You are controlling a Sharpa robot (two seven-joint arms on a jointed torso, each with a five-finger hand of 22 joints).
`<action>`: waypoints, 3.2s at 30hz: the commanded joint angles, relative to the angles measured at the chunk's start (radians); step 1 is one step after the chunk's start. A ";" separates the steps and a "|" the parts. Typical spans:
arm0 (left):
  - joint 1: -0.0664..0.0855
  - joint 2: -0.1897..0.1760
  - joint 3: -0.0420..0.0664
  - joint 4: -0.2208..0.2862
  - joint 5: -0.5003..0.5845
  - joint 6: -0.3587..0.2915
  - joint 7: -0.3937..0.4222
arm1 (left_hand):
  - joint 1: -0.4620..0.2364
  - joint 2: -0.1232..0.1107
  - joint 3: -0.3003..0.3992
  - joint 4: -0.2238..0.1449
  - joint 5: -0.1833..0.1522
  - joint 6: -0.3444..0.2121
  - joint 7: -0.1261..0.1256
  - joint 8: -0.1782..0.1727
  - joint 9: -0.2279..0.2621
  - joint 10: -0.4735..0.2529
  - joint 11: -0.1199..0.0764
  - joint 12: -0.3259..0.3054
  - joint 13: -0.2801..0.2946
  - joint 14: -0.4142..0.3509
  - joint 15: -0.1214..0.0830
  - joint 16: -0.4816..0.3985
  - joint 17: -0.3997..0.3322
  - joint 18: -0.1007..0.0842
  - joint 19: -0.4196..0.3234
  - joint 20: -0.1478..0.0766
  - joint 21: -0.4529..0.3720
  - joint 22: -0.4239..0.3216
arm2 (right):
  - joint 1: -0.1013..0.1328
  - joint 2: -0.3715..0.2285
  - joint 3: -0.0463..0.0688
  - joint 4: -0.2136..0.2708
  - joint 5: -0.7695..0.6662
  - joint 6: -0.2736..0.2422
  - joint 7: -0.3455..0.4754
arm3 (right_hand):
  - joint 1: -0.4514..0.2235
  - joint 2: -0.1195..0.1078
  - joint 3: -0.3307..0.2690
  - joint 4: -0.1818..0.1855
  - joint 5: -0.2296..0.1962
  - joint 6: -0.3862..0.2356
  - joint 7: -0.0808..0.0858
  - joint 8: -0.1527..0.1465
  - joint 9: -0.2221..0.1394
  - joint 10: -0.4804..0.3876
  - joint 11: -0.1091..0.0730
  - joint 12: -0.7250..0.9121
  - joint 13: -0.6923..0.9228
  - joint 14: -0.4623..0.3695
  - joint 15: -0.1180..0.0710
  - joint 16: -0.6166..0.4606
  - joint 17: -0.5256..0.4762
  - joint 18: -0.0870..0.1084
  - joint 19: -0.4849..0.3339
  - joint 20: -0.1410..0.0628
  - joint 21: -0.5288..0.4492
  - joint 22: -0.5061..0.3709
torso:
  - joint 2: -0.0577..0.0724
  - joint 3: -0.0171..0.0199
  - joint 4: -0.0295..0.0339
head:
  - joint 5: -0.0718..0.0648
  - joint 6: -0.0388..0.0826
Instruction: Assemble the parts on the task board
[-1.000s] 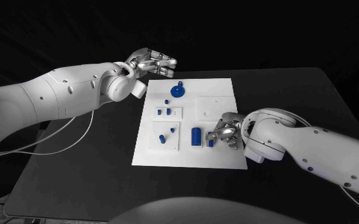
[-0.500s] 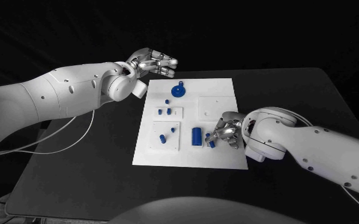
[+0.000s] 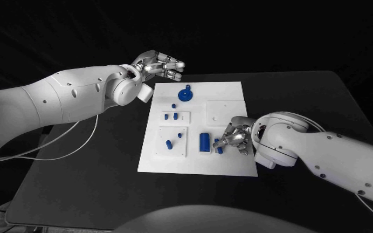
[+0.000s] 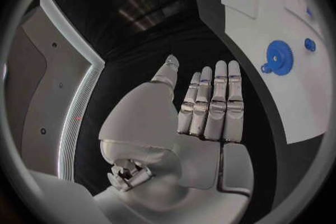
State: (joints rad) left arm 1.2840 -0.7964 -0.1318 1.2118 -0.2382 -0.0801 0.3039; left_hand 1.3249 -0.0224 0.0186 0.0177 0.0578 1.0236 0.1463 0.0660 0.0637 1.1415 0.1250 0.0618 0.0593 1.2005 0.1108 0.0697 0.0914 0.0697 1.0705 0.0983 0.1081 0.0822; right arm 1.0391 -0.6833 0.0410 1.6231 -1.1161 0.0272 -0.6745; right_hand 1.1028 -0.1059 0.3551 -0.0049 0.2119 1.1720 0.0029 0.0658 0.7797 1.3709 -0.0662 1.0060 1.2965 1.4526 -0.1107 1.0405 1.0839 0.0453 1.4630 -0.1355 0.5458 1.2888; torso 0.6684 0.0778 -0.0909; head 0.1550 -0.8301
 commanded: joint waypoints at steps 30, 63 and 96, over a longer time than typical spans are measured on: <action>0.000 0.002 0.001 -0.002 -0.005 0.012 0.002 | -0.006 -0.002 -0.001 0.006 -0.003 -0.007 -0.001 -0.003 0.000 -0.002 0.001 -0.002 0.000 -0.011 0.000 -0.005 0.001 -0.018 -0.007 -0.001 -0.008 -0.001 | -0.003 -0.017 -0.002 0.008 0.020 -0.030 0.030 | -0.076 -0.081 -0.008 0.184 -0.138 0.034 0.002 -0.001 0.029 0.011 0.004 0.016 0.001 0.004 0.001 0.008 0.013 0.005 0.051 0.004 0.021 -0.004 | 0.000 0.0004 0.0002 | 0.003 0.000; 0.000 -0.001 0.000 -0.003 -0.007 0.012 -0.001 | -0.006 -0.002 -0.001 0.006 -0.003 -0.007 -0.001 -0.003 0.000 -0.002 0.001 -0.002 0.000 -0.011 0.000 -0.005 0.001 -0.018 -0.007 -0.001 -0.008 -0.001 | -0.012 -0.104 -0.002 0.073 0.039 0.055 0.089 | 0.039 -0.074 -0.146 0.155 -0.152 0.046 0.000 -0.001 0.040 0.012 0.003 0.020 0.004 0.004 0.001 0.009 0.018 0.005 0.050 0.004 0.025 -0.004 | 0.000 -0.0005 -0.0005 | 0.002 -0.004; 0.000 -0.001 -0.002 -0.002 -0.007 0.015 -0.003 | -0.006 -0.003 -0.001 0.007 -0.003 -0.007 -0.001 -0.003 0.000 -0.002 0.001 -0.002 0.000 -0.011 0.001 -0.005 0.000 -0.018 -0.007 0.000 -0.009 -0.001 | -0.020 -0.056 -0.003 0.030 -0.007 0.005 0.032 | -0.002 0.040 -0.117 0.045 -0.158 0.051 -0.011 -0.001 0.070 0.015 -0.004 0.019 0.004 0.005 -0.002 0.008 0.017 -0.001 0.051 0.000 0.024 -0.007 | 0.000 -0.0006 0.0001 | 0.001 -0.006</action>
State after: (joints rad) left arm 1.2840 -0.7984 -0.1347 1.2080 -0.2443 -0.0777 0.2959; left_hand 1.3250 -0.0223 0.0187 0.0176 0.0578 1.0236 0.1463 0.0660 0.0637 1.1415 0.1250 0.0618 0.0592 1.1933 0.1107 0.0697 0.0912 0.0696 1.0705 0.0982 0.1041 0.0822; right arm 1.0229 -0.7406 0.0400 1.6552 -1.1015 0.0331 -0.6314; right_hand 1.0964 -0.0746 0.2407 0.0451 0.0580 1.2187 -0.0076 0.0657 0.8508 1.3797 -0.0680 1.0206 1.2993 1.4524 -0.1102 1.0452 1.1014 0.0453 1.4630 -0.1355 0.5651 1.2826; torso 0.6684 0.0778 -0.0905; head 0.1556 -0.8361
